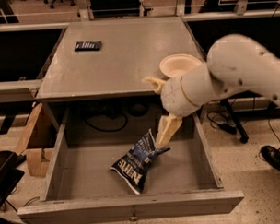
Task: Place blue chip bag into top drawer
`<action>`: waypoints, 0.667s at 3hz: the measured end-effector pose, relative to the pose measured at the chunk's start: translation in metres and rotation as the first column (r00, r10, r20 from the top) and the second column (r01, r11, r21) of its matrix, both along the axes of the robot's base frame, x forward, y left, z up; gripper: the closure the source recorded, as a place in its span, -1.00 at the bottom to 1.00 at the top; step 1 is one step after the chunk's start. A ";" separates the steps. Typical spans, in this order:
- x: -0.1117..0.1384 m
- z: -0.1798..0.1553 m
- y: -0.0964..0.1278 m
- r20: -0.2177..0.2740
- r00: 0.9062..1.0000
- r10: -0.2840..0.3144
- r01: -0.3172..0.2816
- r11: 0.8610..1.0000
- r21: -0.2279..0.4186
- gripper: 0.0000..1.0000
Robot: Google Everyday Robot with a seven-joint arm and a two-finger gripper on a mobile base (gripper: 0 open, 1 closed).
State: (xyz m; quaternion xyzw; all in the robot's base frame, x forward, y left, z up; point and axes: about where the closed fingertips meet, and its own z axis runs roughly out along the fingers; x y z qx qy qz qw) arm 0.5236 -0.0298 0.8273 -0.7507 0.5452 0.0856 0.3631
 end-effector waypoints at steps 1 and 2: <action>-0.005 0.047 -0.022 0.034 0.999 0.021 -0.015 0.986 -0.164 -1.00; -0.013 0.079 -0.058 0.074 0.997 -0.017 0.040 0.944 -0.328 -1.00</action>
Offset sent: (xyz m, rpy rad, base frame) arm -0.0242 -0.1113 0.1218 -0.5372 -0.1068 -0.1016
